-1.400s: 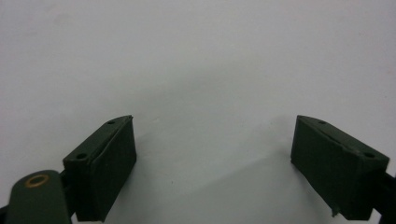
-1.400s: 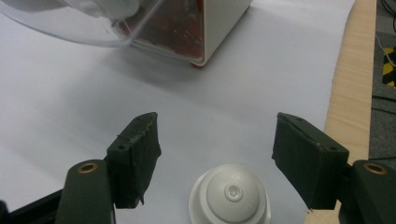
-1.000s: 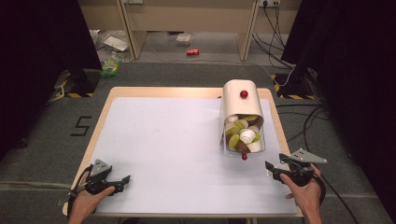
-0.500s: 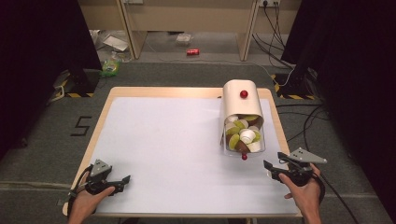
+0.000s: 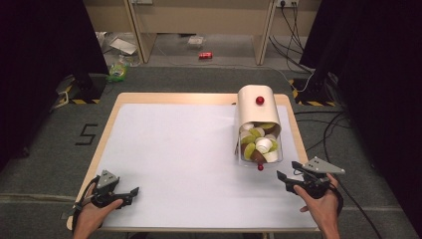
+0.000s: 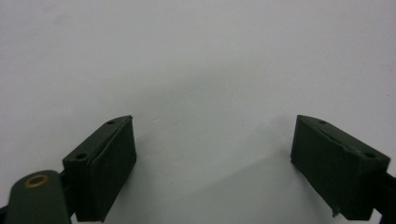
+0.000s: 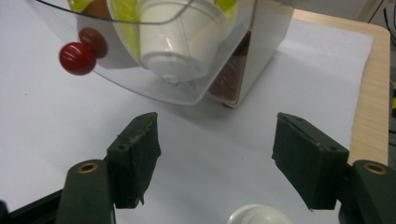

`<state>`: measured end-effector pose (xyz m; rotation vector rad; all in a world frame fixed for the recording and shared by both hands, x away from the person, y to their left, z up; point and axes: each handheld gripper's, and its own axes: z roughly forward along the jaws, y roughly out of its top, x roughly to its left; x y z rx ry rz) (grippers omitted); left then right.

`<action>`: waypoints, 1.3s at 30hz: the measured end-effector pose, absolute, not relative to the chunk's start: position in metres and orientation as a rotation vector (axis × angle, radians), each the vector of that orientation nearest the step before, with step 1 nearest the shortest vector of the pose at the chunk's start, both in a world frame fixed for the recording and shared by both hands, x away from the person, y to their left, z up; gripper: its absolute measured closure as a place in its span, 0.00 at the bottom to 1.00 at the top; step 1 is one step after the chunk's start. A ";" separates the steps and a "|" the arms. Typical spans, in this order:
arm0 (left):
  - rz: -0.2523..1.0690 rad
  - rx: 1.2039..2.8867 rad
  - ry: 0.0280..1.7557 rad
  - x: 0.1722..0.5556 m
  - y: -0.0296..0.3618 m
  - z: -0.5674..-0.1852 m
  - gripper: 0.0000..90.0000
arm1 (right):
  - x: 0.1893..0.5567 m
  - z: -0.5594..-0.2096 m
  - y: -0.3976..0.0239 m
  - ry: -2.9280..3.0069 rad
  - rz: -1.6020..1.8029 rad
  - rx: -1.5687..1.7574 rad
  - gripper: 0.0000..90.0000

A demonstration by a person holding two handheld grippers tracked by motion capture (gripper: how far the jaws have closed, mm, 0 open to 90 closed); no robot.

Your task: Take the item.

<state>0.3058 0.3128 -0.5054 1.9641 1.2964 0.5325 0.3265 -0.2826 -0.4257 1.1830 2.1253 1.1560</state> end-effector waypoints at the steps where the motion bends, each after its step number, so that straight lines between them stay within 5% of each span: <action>1: 0.532 1.963 1.297 0.306 0.313 -0.505 0.15 | 0.326 -0.425 -0.282 2.128 1.157 1.179 0.35; 39: 0.534 1.965 1.296 0.306 0.312 -0.506 0.14 | 0.326 -0.415 -0.266 2.115 1.134 1.155 0.35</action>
